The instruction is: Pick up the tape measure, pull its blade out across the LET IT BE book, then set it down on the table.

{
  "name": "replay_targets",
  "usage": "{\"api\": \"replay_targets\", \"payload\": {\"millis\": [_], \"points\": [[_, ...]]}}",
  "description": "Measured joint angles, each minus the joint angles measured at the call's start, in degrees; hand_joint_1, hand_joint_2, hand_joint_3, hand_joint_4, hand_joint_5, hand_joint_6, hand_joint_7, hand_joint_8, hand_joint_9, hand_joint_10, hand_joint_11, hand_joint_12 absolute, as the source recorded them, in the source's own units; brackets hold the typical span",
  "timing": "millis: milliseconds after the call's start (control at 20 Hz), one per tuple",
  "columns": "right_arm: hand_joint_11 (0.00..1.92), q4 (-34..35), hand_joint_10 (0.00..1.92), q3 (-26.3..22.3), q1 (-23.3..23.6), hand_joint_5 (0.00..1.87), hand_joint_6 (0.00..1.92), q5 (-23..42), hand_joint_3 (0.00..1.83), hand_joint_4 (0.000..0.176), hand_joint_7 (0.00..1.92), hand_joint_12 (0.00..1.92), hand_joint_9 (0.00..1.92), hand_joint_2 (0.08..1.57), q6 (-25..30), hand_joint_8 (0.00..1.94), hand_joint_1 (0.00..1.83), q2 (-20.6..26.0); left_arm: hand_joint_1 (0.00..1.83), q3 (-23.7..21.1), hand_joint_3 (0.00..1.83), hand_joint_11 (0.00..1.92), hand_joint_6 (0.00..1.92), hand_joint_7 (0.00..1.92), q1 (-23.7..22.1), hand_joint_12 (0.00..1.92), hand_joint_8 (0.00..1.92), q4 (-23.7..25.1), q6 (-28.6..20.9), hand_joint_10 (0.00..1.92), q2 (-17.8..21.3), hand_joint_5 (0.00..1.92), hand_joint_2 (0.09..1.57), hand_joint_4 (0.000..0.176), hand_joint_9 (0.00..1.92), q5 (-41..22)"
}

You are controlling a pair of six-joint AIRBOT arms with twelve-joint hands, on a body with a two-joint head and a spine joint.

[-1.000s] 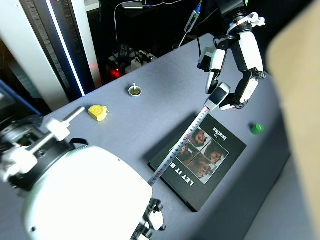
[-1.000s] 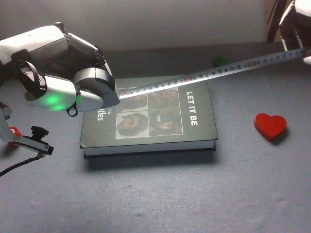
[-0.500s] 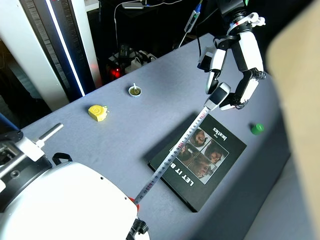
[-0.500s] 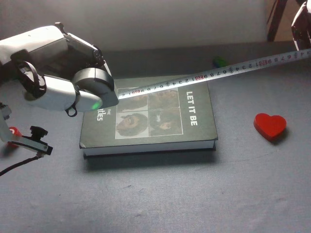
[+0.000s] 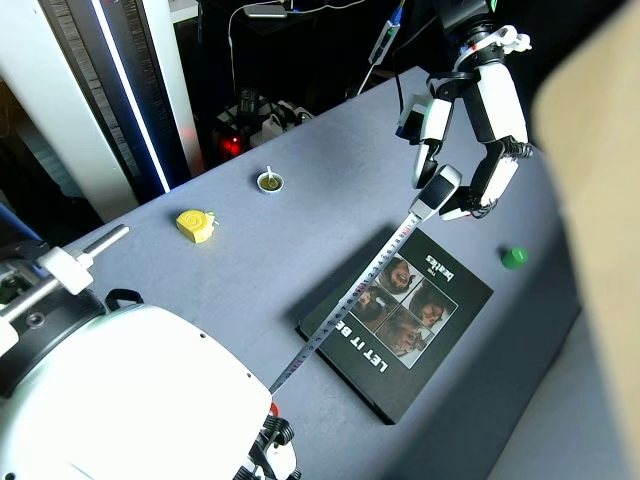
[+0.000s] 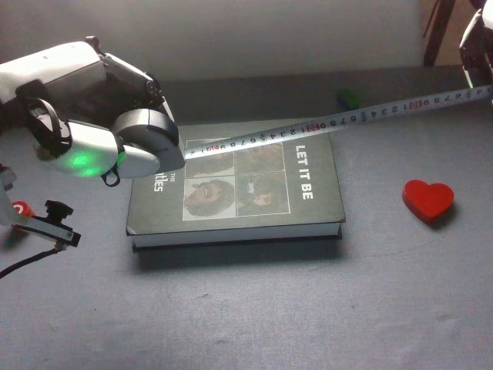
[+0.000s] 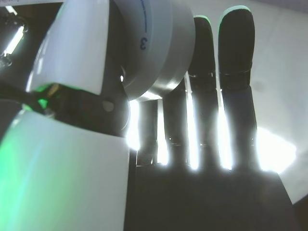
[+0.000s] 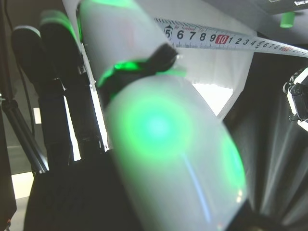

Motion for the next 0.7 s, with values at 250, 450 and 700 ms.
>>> {"api": "replay_targets", "payload": {"millis": [250, 450, 700], "points": [[0.64, 0.0, 0.66, -0.2, -0.2, 0.82, 1.1, 0.0, 0.0, 0.0, 1.05, 1.23, 0.93, 1.14, 0.0, 1.0, 1.23, 0.0, 1.37, 0.0, 0.0, 0.88, 0.86, 0.94, 0.3, 1.27, 1.09, 0.2, -0.1, 1.39, 0.0, 0.89, 1.14, 0.0, 0.85, 0.3], [0.67, 0.1, 1.21, -0.4, -1.3, 0.77, 1.12, -0.1, 0.0, 0.0, 0.99, 1.23, 0.85, 1.16, 0.0, 1.01, 1.33, 0.0, 1.37, 0.0, 0.0, 0.86, 0.92, 0.93, 0.4, 1.25, 1.11, 0.6, -0.1, 1.4, 0.2, 0.83, 1.15, 0.0, 0.84, 0.6], [0.33, -0.1, 0.26, -0.8, -2.4, 0.63, 0.19, -0.2, 0.0, 0.0, 0.72, 0.93, 0.63, 1.13, 0.0, 0.15, 0.89, 0.0, 1.37, 0.0, 0.0, 0.85, 0.93, 0.95, 0.7, 1.26, 1.08, 1.0, -0.2, 1.4, 0.3, 0.85, 1.15, 0.0, 0.84, 0.9]]}}
